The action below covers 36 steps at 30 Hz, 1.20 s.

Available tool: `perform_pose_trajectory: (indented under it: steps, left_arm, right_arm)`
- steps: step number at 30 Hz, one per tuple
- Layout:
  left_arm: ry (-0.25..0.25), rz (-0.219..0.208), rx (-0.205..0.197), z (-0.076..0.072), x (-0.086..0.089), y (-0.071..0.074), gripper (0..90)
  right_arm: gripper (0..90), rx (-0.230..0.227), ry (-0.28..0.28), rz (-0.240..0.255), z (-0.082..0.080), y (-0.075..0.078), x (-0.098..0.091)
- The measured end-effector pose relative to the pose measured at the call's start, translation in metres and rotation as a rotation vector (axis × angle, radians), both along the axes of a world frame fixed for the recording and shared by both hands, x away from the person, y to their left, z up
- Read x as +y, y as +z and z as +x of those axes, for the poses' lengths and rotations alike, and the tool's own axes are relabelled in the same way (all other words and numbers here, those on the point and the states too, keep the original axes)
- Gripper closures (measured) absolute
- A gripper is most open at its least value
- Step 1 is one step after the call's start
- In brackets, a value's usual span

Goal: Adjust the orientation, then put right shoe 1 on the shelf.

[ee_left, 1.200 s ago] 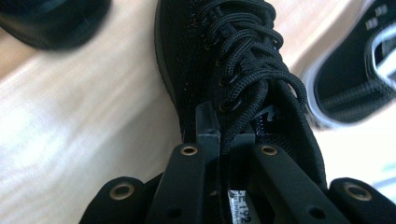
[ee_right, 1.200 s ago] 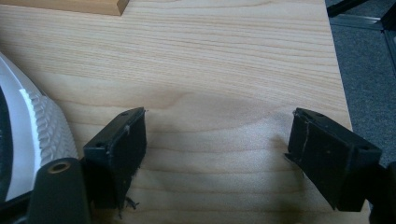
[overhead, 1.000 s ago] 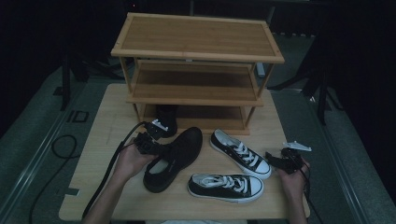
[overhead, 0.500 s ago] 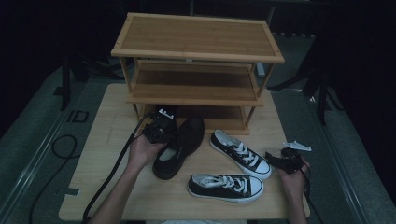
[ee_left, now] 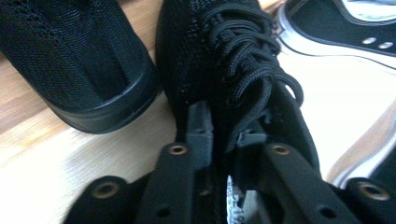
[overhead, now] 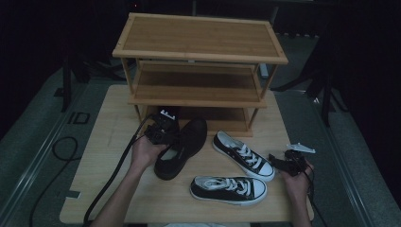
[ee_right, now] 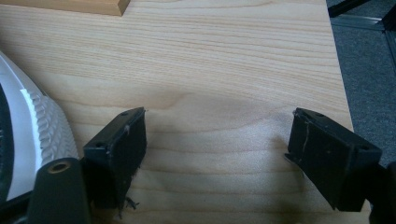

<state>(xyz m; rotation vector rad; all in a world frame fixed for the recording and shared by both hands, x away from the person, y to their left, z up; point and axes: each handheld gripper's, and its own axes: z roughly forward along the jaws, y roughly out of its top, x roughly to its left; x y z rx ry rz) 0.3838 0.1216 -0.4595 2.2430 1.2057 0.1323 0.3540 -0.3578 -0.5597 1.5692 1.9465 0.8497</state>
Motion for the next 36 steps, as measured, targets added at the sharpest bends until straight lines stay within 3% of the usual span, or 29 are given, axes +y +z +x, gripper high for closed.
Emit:
perform_pose_trajectory:
  steps: [6, 10, 13, 18, 22, 29, 36]
  left_arm:
    - [-0.043, 0.011, -0.042, -0.016, 0.01, 0.017, 65.7]
    - [-0.042, 0.001, -0.093, -0.031, 0.024, 0.029, 64.5]
    - [-0.034, 0.0, -0.108, -0.04, 0.037, 0.031, 65.8]
    - [-0.025, 0.007, -0.098, -0.05, 0.056, 0.017, 64.9]
    - [-0.015, -0.013, -0.079, -0.06, 0.067, 0.003, 65.0]
    - [-0.017, 0.0, -0.049, -0.073, 0.074, -0.024, 76.6]
    - [-0.011, 0.038, -0.033, -0.083, 0.071, -0.043, 86.8]
  right_arm:
    - [19.2, -0.001, 0.002, -0.002, 0.0, 0.0, 0.0]
    - [19.1, 0.0, -0.001, 0.001, 0.0, 0.0, 0.0]
    - [19.1, 0.0, -0.001, 0.0, 0.0, 0.0, 0.0]
    - [19.2, 0.0, 0.0, 0.0, 0.0, 0.0, 0.0]
    - [19.1, 0.0, 0.0, 0.0, 0.0, 0.0, 0.0]
    - [19.2, 0.0, 0.0, 0.0, 0.0, 0.0, 0.0]
    - [19.2, 0.001, -0.001, 0.0, 0.0, 0.0, 0.0]
